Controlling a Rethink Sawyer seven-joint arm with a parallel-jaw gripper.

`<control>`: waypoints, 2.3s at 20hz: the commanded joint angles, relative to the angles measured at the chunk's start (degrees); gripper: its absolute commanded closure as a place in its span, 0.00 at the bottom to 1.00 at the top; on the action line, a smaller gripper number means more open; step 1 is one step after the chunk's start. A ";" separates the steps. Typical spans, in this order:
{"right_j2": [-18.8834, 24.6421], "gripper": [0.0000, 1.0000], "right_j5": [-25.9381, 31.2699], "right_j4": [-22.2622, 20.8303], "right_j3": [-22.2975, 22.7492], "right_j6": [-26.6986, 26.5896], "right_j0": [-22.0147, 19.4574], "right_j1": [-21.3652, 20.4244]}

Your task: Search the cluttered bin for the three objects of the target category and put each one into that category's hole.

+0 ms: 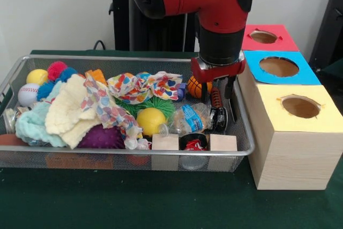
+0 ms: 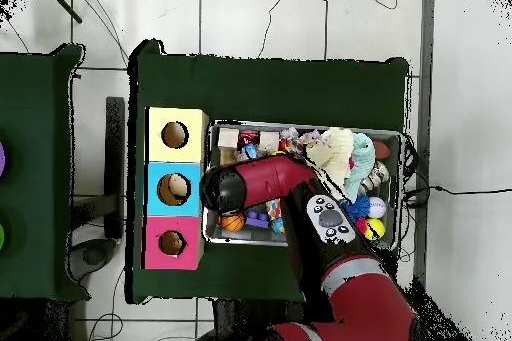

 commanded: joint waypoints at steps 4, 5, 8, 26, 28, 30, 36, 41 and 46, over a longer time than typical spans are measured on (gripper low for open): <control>0.68 0.00 1.07 0.38 -8.59 0.62 -2.21 2.92; 1.05 0.00 1.54 0.48 -9.17 -0.02 -2.43 3.27; 2.38 0.00 2.30 0.44 -11.18 -2.36 -3.21 4.72; 6.43 0.00 -2.46 -4.00 -14.39 -8.15 -6.84 5.38; 6.39 0.00 -3.07 -4.22 -13.89 -7.71 -6.99 5.09; 6.10 0.00 -2.84 -4.25 -13.48 -7.26 -7.00 4.50; 3.80 0.00 -1.69 -4.53 -9.74 -5.09 -8.27 0.15; 2.92 0.00 2.57 -3.99 -6.96 -8.12 -11.55 -2.98; 4.04 0.00 1.60 -4.55 -6.68 -9.26 -14.08 -1.17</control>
